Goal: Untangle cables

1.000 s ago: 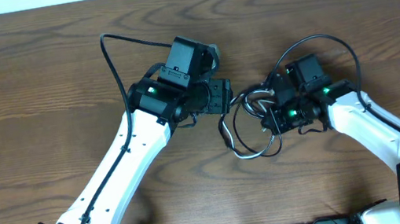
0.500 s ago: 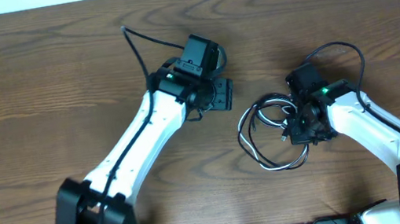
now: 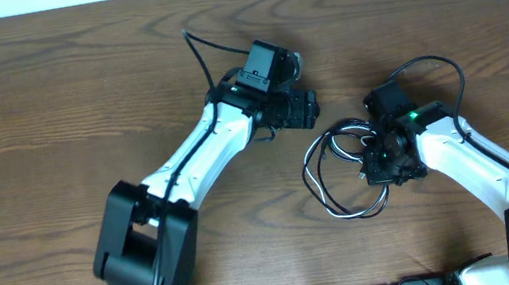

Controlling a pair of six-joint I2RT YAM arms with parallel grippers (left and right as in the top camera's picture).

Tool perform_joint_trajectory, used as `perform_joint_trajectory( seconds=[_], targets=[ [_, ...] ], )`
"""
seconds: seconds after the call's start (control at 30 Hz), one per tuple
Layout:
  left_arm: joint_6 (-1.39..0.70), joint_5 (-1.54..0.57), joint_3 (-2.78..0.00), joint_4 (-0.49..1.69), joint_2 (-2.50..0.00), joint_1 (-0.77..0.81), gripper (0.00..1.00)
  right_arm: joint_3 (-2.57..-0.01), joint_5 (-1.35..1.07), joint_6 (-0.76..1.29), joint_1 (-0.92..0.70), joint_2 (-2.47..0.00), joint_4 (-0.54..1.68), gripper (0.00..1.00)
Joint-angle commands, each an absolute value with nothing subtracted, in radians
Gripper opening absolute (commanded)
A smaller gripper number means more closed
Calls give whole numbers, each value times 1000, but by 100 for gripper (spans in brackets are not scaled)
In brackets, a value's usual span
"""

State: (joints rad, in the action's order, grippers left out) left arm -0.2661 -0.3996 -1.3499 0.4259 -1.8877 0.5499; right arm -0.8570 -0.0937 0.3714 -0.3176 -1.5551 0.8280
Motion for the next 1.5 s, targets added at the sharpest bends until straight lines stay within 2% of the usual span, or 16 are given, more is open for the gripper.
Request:
perform_joint_trajectory(
  seconds=[0.0, 0.43, 0.5, 0.67, 0.97, 1.03, 1.17, 1.23, 1.47],
  targets=[
    [-273, -484, -1348, 397, -1932, 551, 70, -870, -115, 359, -312, -1541, 825, 7],
    [-267, -478, -1348, 311, -2063, 619, 68, -870, -115, 359, -312, -1541, 823, 7],
    [-266, -478, -1348, 303, -2078, 638, 63, -870, -115, 359, -312, -1541, 823, 7],
    [-267, -451, -1347, 301, -2087, 666, 56, -870, -115, 359, -312, -1541, 823, 7],
    [-267, -276, -1346, 320, -2088, 747, 44, -870, -115, 359, -312, -1541, 824, 7],
    [-267, -240, -1346, 337, -2088, 750, 37, -870, -115, 359, -312, -1541, 824, 7],
    [-267, -189, -1346, 379, -2087, 743, 15, -870, -115, 359, -312, -1541, 823, 7],
    [-268, -189, -1346, 389, -2087, 734, 8, -870, -114, 358, -312, -1541, 824, 7],
    [-264, -189, -1346, 439, -2042, 675, 8, -870, 2, 383, -309, -1541, 855, 1]
  ],
)
